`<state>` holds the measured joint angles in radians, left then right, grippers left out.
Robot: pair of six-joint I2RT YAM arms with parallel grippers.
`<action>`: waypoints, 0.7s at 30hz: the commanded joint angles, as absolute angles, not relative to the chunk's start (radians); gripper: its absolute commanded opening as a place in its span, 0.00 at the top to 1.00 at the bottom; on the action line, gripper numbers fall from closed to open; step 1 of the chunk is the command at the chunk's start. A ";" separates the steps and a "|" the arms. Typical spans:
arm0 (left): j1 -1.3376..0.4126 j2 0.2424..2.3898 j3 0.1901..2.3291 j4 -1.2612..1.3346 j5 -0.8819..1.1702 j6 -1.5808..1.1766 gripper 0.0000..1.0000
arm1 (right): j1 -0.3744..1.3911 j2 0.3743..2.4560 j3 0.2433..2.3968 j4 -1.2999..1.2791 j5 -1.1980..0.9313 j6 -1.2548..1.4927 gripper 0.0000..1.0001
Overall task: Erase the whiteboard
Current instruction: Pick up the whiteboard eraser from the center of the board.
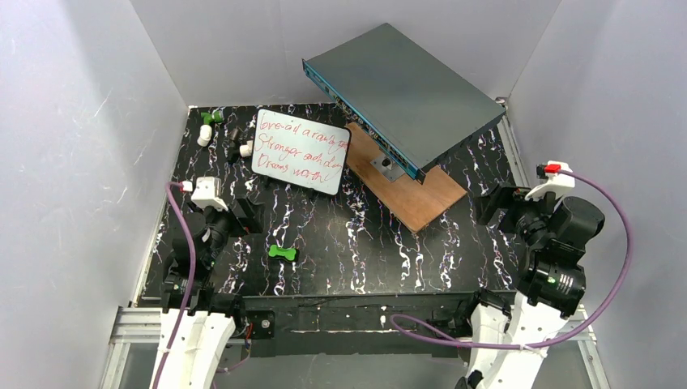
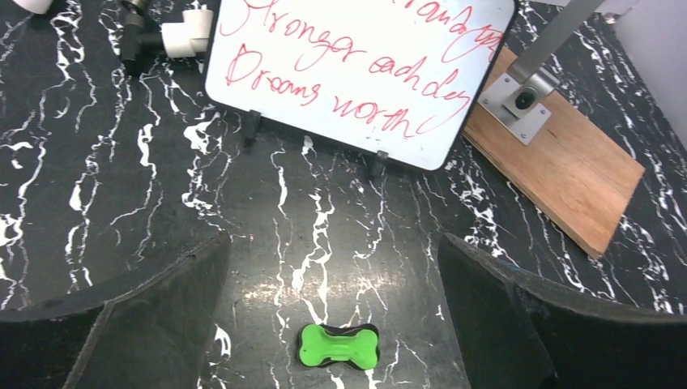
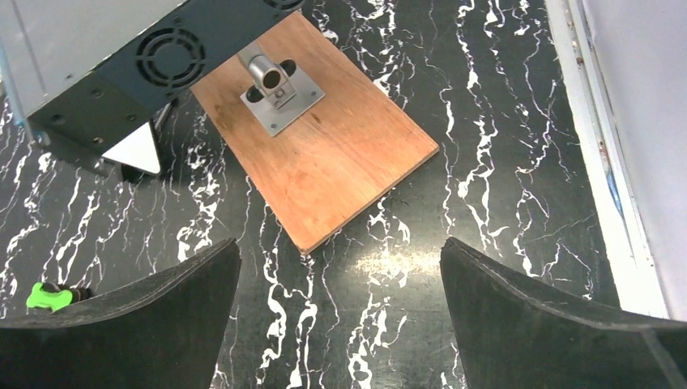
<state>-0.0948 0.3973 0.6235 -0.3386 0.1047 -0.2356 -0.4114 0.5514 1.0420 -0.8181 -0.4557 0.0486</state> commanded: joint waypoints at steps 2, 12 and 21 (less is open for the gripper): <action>-0.098 0.419 0.636 -0.327 0.199 -0.304 0.00 | -0.414 0.513 1.049 -0.849 -0.582 -0.010 0.02; -0.099 0.598 0.697 -0.397 0.347 -0.454 0.01 | -0.414 0.514 0.900 -1.024 -1.086 -0.541 0.02; -0.100 0.868 0.862 -0.448 0.230 -0.352 0.00 | -0.397 0.686 0.840 -1.170 -1.158 -0.981 0.02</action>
